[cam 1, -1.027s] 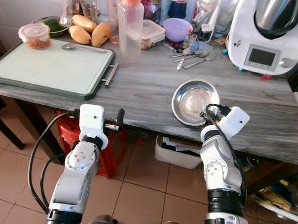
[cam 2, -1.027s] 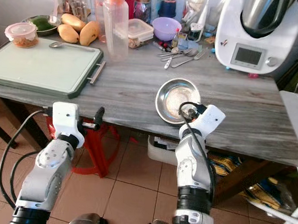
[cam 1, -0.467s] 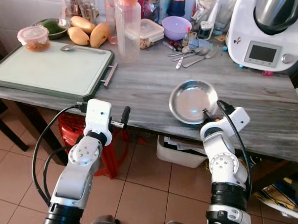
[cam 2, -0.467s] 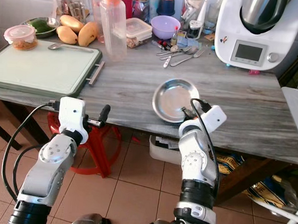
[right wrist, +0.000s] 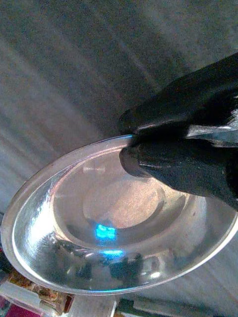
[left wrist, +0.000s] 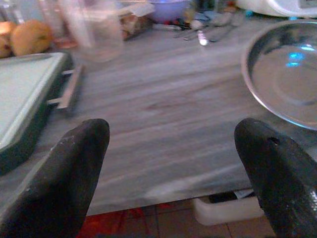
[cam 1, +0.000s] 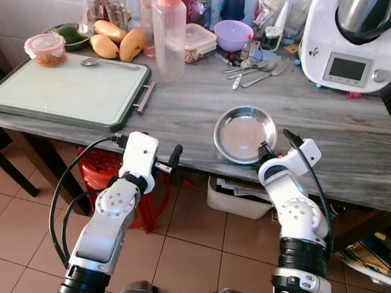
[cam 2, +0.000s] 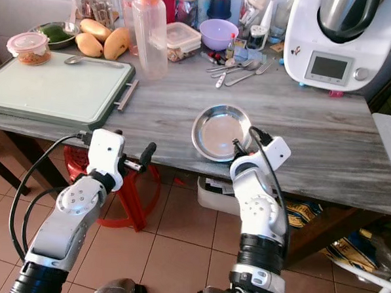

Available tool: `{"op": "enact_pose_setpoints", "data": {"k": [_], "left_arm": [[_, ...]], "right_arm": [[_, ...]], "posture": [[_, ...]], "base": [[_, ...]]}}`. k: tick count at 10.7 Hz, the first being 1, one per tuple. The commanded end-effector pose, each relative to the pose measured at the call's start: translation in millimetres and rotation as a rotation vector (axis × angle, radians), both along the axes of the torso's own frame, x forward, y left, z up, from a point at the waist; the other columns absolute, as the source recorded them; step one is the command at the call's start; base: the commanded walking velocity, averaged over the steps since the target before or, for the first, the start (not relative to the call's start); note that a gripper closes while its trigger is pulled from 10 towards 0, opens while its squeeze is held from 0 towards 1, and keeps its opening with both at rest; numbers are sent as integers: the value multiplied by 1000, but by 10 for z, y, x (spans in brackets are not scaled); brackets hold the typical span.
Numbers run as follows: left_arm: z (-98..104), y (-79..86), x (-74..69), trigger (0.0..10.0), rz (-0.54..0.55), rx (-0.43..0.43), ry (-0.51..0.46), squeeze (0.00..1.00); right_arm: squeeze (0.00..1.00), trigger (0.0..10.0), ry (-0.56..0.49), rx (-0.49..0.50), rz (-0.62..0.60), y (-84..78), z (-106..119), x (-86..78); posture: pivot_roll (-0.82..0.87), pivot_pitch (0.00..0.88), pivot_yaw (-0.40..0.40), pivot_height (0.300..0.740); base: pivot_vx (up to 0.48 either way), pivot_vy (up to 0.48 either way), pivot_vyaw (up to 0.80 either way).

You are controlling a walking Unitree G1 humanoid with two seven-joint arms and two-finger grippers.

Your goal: Setting the table

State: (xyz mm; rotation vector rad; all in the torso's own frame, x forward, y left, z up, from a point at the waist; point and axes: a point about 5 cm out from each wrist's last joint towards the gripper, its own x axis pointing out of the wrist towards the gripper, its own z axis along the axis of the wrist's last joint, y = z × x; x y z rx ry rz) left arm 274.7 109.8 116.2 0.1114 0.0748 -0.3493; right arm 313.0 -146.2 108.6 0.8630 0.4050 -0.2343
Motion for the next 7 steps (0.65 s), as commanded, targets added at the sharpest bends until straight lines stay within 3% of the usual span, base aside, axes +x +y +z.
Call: {"op": "enact_pose_setpoints", "data": {"k": [1, 2, 5, 6, 7], "left_arm": [[46, -41, -20, 10000, -39, 12, -23, 0], [44, -69, -41, 10000, -66, 18, -23, 0], [34, -74, -54, 10000, -80, 21, -15, 0], [35, -71, -56, 10000, -82, 21, -14, 0], [37, -71, -57, 10000, -83, 21, -13, 0]], "right_arm": [[0, 10000, 8, 77, 24, 161, 8, -39], [0, 10000, 53, 153, 30, 186, -11, -56], [0, 10000, 38, 129, 22, 128, -19, -40], [714, 10000, 40, 119, 13, 93, -10, -26], [957, 10000, 24, 111, -1, 23, 15, 13]], "posture": [[52, 0, 20, 740], [51, 0, 24, 740], [56, 0, 27, 740], [56, 0, 28, 740], [56, 0, 30, 740]], "base": [[0, 0, 0], [0, 0, 0], [0, 0, 0], [0, 0, 0], [0, 0, 0]]}}
